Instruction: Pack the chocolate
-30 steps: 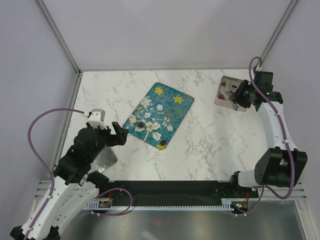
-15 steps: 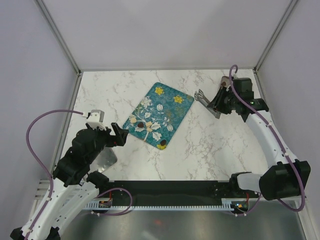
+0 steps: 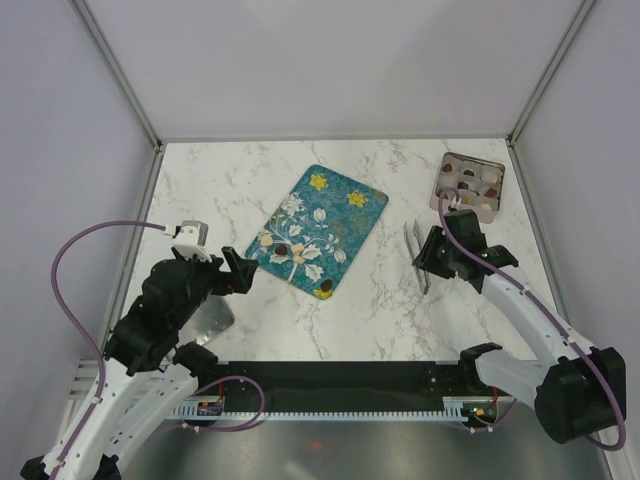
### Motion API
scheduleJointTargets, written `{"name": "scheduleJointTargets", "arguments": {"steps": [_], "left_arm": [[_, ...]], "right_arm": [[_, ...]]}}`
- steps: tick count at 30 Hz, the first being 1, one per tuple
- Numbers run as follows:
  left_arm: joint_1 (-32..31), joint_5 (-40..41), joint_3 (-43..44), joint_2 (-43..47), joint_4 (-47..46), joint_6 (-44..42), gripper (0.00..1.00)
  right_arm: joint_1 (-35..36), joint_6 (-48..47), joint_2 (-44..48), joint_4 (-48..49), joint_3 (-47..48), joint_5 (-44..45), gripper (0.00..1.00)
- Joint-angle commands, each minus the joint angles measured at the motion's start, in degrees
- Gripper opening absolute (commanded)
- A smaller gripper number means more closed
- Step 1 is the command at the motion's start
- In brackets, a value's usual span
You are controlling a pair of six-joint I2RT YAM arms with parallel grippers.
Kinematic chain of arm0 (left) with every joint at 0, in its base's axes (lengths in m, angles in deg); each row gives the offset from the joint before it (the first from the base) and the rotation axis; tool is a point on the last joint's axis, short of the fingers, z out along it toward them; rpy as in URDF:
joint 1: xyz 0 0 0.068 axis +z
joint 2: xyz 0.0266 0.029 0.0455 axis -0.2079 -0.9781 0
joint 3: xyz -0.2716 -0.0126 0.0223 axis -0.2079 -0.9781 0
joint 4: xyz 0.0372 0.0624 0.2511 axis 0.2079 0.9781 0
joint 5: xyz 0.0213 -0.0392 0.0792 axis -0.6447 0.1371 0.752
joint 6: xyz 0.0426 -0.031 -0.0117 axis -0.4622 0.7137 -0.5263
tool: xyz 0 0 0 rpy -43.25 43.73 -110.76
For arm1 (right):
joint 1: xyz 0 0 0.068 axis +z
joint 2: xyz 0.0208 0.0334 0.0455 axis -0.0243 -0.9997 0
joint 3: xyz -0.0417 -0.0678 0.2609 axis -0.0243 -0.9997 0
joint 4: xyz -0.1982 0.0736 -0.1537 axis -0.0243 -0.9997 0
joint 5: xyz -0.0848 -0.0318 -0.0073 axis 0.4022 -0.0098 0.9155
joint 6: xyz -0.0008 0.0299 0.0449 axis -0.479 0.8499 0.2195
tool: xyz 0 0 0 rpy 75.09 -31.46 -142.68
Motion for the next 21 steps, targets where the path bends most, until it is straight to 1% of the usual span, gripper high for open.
{"name": "scheduleJointTargets", "arguments": {"steps": [1, 6, 11, 21], "left_arm": [[-0.1, -0.6, 0.1, -0.3, -2.0, -1.5, 0.97], [0.0, -0.6, 0.1, -0.1, -2.0, -1.5, 0.97], [0.0, -0.6, 0.2, -0.4, -1.9, -1.5, 0.97], [0.0, -0.5, 0.1, -0.4, -2.0, -1.6, 0.98]], "right_arm": [[2.7, 5.1, 0.9, 3.3, -4.4, 5.4, 0.41], [3.7, 8.9, 0.3, 2.9, -7.0, 7.9, 0.43], [5.0, 9.6, -1.3, 3.9, -8.2, 7.9, 0.44], [4.9, 9.5, -4.9, 9.1, -12.1, 4.2, 0.46]]}}
